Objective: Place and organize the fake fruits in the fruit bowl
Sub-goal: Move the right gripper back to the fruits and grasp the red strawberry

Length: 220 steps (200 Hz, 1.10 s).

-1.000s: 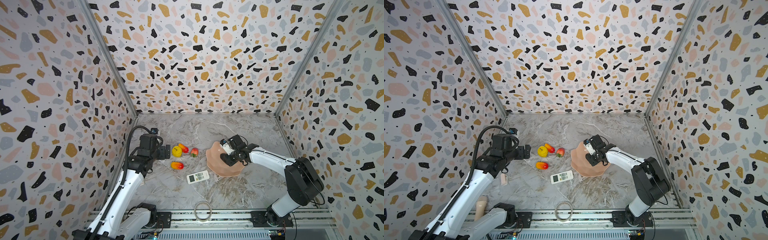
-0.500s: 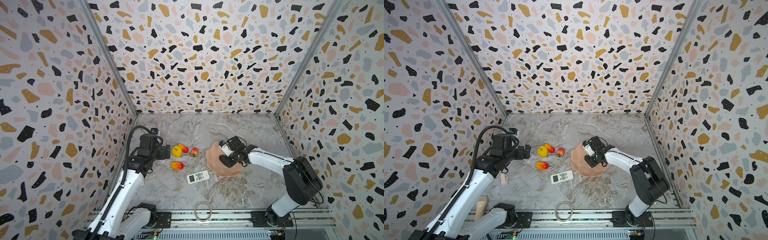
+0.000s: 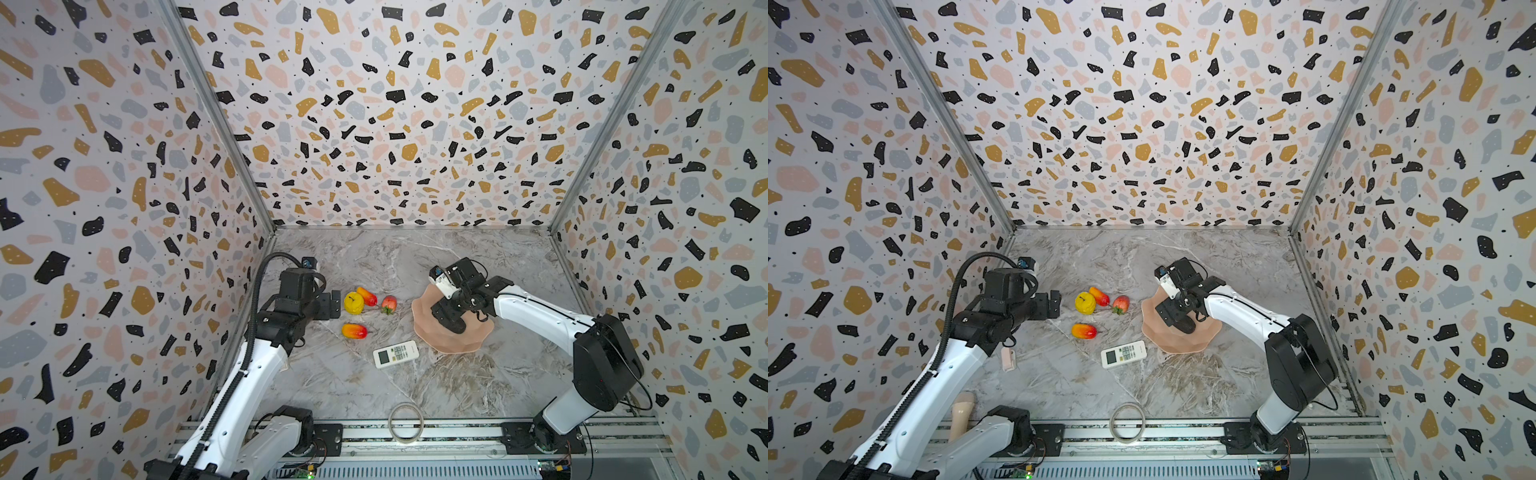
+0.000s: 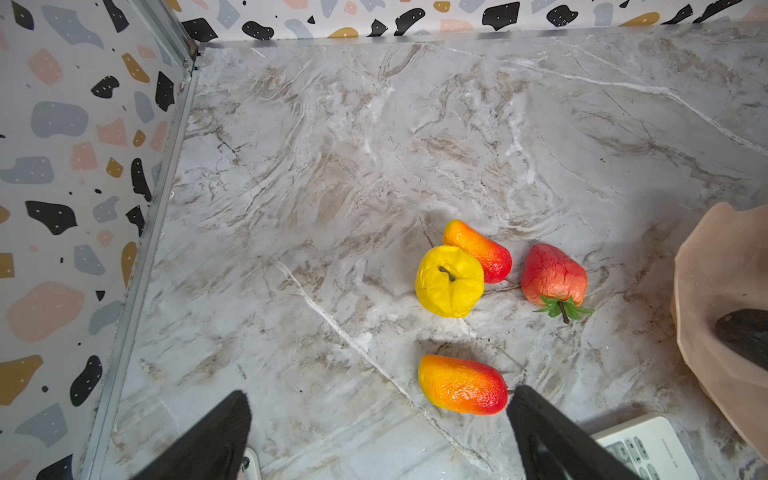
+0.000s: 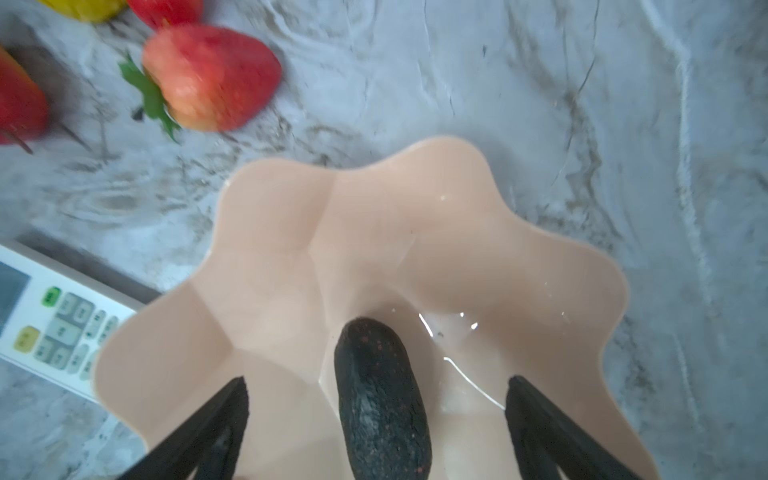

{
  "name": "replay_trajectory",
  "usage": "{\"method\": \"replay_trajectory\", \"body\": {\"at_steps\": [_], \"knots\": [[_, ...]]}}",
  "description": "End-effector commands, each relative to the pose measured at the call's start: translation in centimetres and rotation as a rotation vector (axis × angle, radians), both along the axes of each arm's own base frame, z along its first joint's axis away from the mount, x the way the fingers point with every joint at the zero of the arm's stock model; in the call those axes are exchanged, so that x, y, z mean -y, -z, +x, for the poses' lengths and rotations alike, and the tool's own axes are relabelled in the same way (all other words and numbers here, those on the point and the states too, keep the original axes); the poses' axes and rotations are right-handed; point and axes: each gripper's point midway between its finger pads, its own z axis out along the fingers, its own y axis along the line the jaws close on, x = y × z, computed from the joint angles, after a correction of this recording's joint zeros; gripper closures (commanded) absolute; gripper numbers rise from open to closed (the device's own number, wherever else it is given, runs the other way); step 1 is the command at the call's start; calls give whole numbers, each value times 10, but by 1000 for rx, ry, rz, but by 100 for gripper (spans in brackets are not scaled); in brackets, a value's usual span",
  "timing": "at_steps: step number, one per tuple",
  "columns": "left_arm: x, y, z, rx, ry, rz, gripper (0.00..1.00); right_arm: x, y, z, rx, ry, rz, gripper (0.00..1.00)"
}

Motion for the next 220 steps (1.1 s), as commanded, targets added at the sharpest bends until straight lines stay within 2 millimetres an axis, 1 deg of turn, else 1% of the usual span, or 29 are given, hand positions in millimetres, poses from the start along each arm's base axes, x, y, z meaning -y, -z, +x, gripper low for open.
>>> {"method": "replay_trajectory", "body": {"at_steps": [1,9,21,35,57,76,103,122,146,188,220], "knots": [[-2,-16,1,48,-2,11,1,-30,-27,1,53,-69,23,1],[-2,-15,1,46,-2,11,0,-46,-34,2,68,-99,47,0],[-1,-15,1,45,-1,10,1,-72,-38,3,74,-142,78,1],[-2,-14,1,44,-2,10,0,-102,-38,3,75,-191,102,1],[-2,-15,0,45,-4,10,0,-140,-27,7,71,-240,106,1],[-3,-16,-1,46,-5,12,0,-159,-11,14,51,-255,97,1],[-4,-18,-3,51,-7,14,0,-170,12,23,22,-237,84,1],[-3,-18,-2,52,-5,12,0,-173,27,28,4,-216,68,1],[-2,-16,-1,46,-1,10,1,-175,41,30,-16,-199,60,0],[-1,-14,1,42,0,9,0,-177,56,39,-16,-169,37,9],[-1,-14,1,44,0,9,0,-178,62,43,-19,-162,24,19]]}}
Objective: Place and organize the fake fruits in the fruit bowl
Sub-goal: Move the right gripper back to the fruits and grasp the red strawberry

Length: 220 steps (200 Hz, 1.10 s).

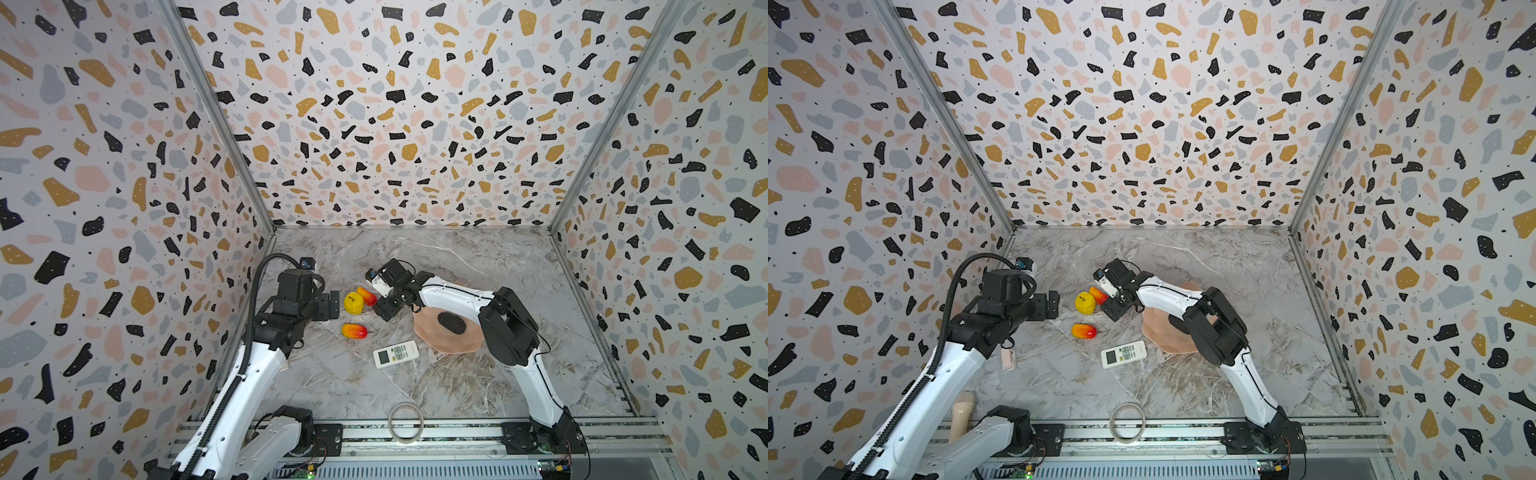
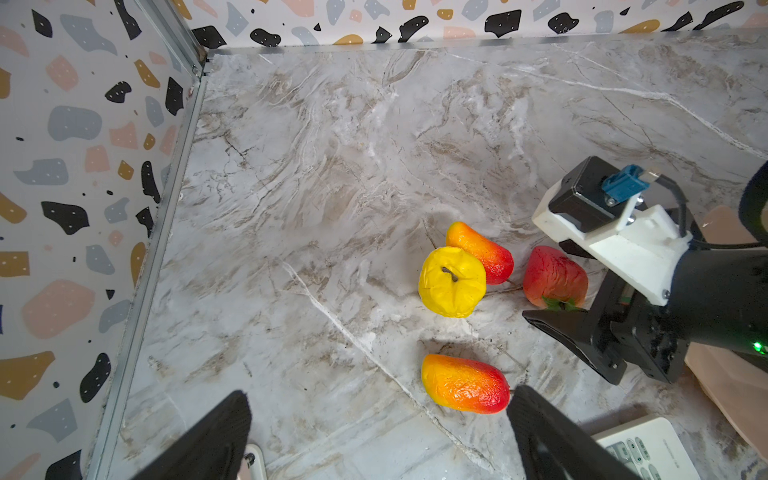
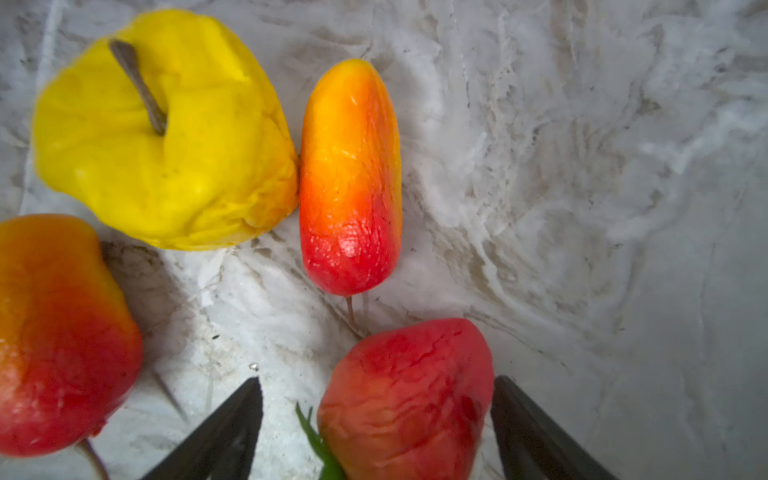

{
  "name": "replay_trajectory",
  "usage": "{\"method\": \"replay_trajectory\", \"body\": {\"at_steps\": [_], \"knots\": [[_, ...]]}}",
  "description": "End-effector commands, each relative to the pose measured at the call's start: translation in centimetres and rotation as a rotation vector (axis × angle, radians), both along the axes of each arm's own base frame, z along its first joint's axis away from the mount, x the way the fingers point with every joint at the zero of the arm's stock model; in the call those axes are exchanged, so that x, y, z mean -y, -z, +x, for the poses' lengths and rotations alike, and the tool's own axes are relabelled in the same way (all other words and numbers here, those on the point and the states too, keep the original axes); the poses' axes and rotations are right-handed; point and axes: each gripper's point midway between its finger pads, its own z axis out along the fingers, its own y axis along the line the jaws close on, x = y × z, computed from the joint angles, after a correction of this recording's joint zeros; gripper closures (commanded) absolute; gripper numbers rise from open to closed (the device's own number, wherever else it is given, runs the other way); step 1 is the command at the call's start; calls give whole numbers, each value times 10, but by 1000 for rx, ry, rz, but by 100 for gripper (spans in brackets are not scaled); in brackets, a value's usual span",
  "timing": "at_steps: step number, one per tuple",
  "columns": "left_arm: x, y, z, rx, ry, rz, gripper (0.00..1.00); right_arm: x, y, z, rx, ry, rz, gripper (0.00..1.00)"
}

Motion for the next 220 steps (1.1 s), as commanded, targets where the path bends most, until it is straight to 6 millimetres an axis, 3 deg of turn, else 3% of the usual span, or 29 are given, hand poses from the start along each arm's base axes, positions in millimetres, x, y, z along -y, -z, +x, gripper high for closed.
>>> {"method": "replay_trajectory", "body": {"at_steps": [1,52,85,105,177,220], "knots": [[1,-9,3,28,6,5,0,-1,-6,7,9,25,-2,20],[1,-10,3,30,7,7,0,3,1,8,4,36,-28,30],[1,-10,3,30,7,6,1,4,-2,7,5,34,-25,50],[1,-10,3,31,7,5,1,5,-9,5,10,30,-20,54],[4,-11,3,35,17,-9,0,14,-92,-2,102,17,87,70],[4,-13,2,41,19,-14,0,36,-129,-9,151,42,109,71]]}}
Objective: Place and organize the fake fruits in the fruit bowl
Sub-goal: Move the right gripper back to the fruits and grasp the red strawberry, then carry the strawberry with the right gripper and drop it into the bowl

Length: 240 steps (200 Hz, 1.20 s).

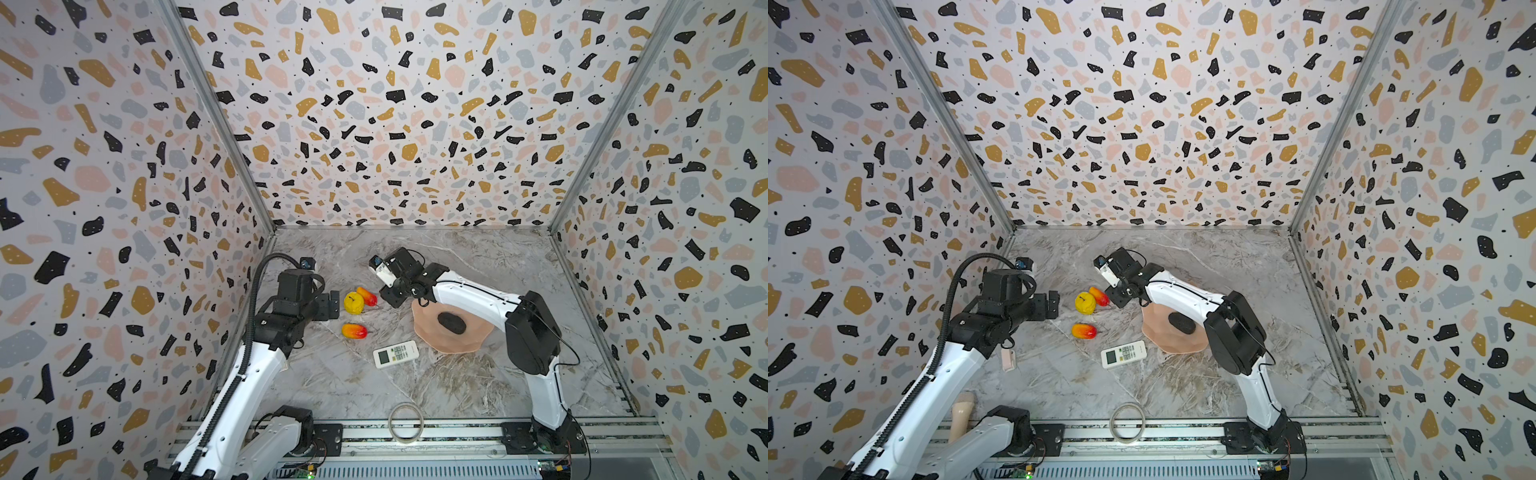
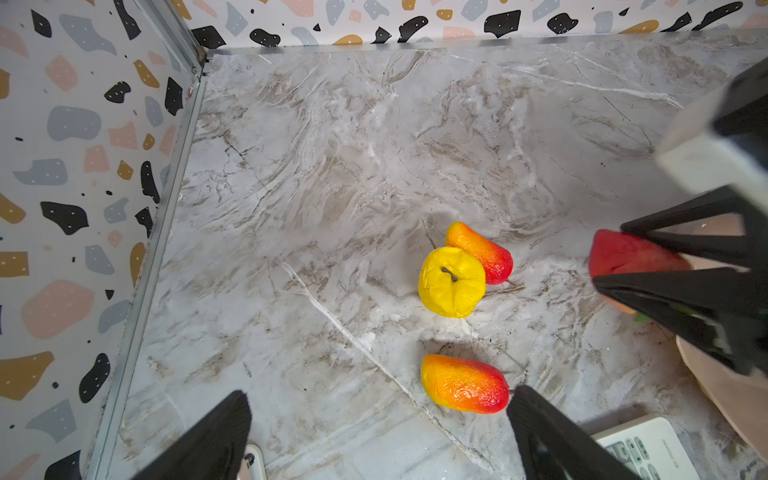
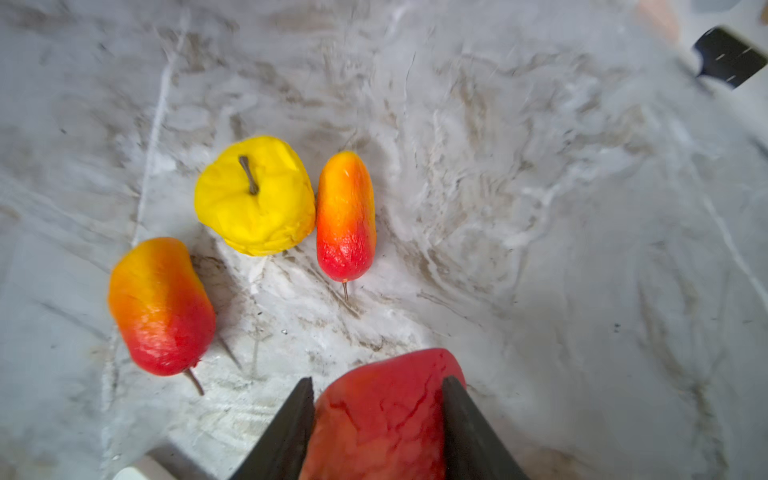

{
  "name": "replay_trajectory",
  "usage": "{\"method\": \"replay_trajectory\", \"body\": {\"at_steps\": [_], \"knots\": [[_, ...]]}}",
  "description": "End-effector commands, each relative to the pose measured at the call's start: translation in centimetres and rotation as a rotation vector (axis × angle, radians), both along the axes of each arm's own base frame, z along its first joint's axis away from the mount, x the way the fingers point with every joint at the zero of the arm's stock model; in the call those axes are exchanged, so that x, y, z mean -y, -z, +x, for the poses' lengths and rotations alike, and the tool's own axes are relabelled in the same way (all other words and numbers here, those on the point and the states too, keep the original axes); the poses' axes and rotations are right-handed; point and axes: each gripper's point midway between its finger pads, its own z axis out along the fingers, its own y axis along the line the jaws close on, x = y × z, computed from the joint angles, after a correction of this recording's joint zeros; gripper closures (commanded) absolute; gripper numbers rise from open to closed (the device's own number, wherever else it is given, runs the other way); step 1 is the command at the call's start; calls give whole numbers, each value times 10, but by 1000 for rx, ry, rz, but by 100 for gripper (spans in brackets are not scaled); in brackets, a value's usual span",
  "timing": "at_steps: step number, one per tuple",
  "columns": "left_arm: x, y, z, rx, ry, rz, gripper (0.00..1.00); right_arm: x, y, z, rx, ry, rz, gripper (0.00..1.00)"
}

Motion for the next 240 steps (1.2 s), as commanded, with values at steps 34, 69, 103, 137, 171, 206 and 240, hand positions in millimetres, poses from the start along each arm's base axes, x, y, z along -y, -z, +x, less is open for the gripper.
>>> {"method": "replay_trajectory", "body": {"at_steps": [34,69,103,137,171,206,240], "knots": [[3,-17,-1,55,14,-13,0,61,-39,-7,53,102,-11,72],[3,-18,-2,57,17,-16,0,107,-17,-13,12,182,-28,72],[3,-19,-2,58,18,-19,0,118,18,-25,-55,173,-38,72],[4,-17,-1,50,18,-24,0,118,50,-23,-92,161,-59,72],[3,-19,-3,54,12,-19,0,112,64,-13,-92,156,-63,72],[2,-18,-3,48,10,-19,0,110,72,-6,-90,163,-84,70],[2,-18,-3,49,10,-18,0,112,63,-6,-80,167,-86,46]]}}
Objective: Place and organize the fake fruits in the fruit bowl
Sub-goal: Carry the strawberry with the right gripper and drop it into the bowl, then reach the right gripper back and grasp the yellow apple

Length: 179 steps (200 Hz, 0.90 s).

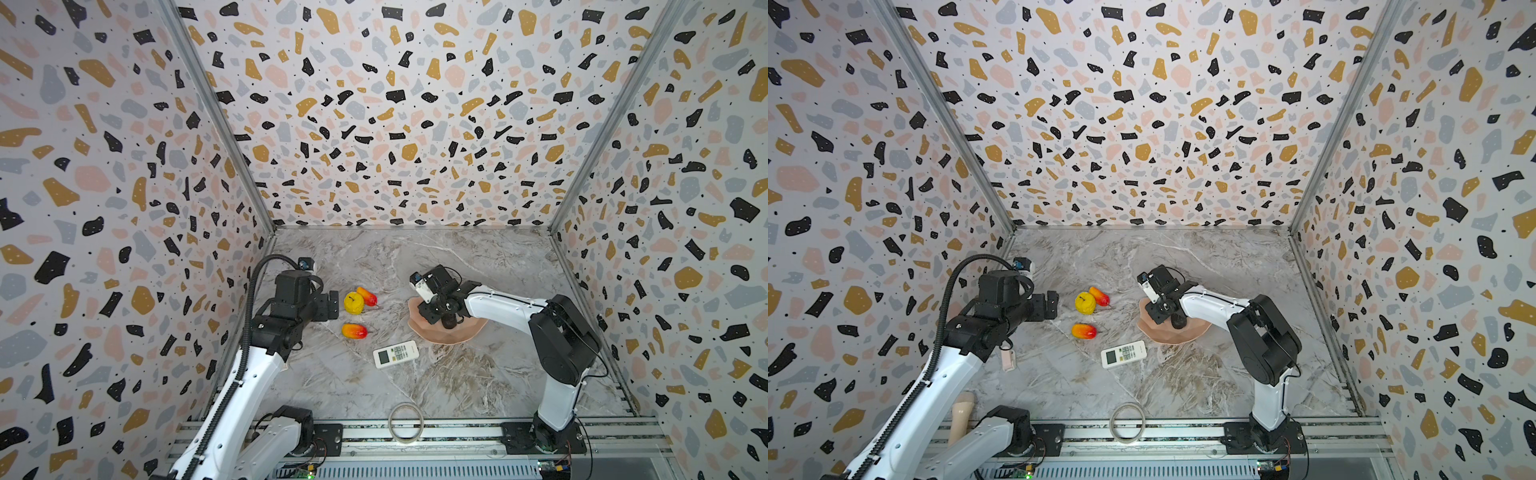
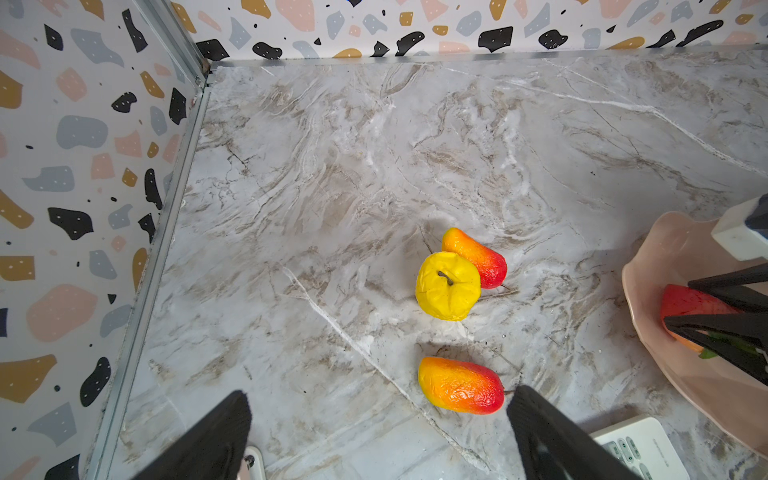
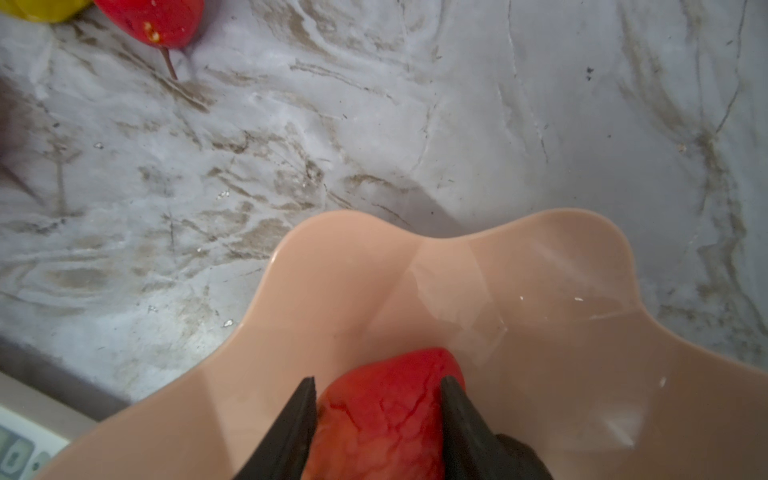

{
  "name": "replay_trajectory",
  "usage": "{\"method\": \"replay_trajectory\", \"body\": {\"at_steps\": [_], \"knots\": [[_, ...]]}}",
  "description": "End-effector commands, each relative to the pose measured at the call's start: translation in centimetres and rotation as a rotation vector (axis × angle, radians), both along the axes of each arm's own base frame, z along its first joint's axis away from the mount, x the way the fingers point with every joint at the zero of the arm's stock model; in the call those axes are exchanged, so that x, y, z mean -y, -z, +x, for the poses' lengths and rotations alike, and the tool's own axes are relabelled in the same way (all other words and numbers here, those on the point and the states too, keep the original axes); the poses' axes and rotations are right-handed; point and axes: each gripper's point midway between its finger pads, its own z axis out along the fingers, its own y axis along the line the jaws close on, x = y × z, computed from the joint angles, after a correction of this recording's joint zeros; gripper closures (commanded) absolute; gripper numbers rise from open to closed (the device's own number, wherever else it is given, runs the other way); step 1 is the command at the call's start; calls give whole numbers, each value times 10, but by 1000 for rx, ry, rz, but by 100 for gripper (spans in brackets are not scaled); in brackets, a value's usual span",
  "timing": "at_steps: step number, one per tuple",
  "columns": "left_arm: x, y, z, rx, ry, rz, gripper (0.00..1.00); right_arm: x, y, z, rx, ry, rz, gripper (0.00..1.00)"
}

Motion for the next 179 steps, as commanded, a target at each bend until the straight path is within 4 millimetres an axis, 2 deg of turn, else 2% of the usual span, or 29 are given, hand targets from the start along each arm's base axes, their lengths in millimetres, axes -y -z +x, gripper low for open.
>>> {"method": "replay_trajectory", "body": {"at_steps": [1,45,67,87,104,121,179], "knots": [[2,-11,0,24,8,-9,0,-3,-25,9,49,2,22,45],[5,-9,3,21,15,-16,0,1,-56,9,91,7,35,38],[5,-9,2,23,15,-16,1,2,-71,9,113,4,28,24],[3,-11,1,25,11,-11,0,-7,-97,11,162,-22,42,8],[1,-11,0,25,5,-3,0,-29,-121,10,205,-74,70,0],[0,-12,-1,25,2,1,0,-60,-132,9,215,-143,112,1],[2,-15,-2,36,5,-13,0,-170,-113,6,178,-310,211,1]]}}
